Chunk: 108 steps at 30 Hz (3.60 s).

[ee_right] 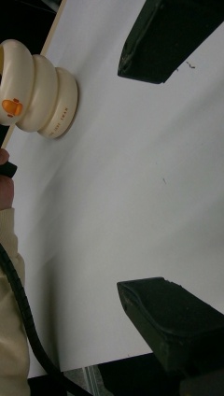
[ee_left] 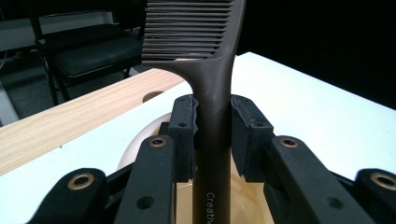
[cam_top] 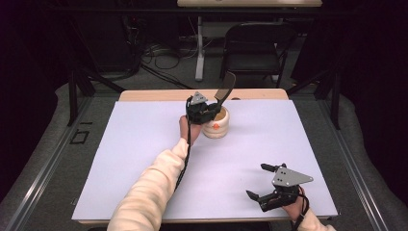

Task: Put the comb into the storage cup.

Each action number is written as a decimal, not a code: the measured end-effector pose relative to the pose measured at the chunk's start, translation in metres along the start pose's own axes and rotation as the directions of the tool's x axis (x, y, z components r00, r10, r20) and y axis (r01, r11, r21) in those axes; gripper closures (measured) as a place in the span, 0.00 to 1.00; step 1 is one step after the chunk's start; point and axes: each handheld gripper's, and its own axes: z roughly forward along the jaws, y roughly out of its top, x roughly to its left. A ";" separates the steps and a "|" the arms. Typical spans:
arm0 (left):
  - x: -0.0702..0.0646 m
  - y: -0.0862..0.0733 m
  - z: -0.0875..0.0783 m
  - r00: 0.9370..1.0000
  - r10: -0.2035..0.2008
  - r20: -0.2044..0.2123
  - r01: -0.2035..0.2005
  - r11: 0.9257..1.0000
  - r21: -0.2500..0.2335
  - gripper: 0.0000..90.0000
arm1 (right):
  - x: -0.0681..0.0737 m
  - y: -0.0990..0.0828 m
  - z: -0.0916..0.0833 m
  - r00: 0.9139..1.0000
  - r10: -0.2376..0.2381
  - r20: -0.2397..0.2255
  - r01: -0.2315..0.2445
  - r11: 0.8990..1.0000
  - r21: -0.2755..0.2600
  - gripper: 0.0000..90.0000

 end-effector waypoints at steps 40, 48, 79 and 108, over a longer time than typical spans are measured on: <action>-0.005 -0.003 -0.009 1.000 0.027 -0.010 -0.027 0.999 0.040 0.63 | 0.000 0.000 0.000 1.000 0.000 0.001 0.000 1.000 -0.001 0.00; -0.002 0.005 -0.027 0.999 0.025 0.028 -0.027 0.998 0.056 0.50 | 0.000 0.000 0.000 1.000 0.000 0.001 0.000 1.000 0.000 0.00; 0.004 -0.010 -0.099 0.996 0.083 0.010 -0.084 0.982 0.171 0.00 | -0.001 0.000 0.001 1.000 0.003 0.005 -0.003 1.000 0.006 0.00; 0.000 -0.034 -0.130 0.995 0.091 -0.044 -0.081 0.979 0.185 0.00 | 0.000 -0.001 -0.002 1.000 0.003 0.005 -0.003 1.000 -0.004 0.00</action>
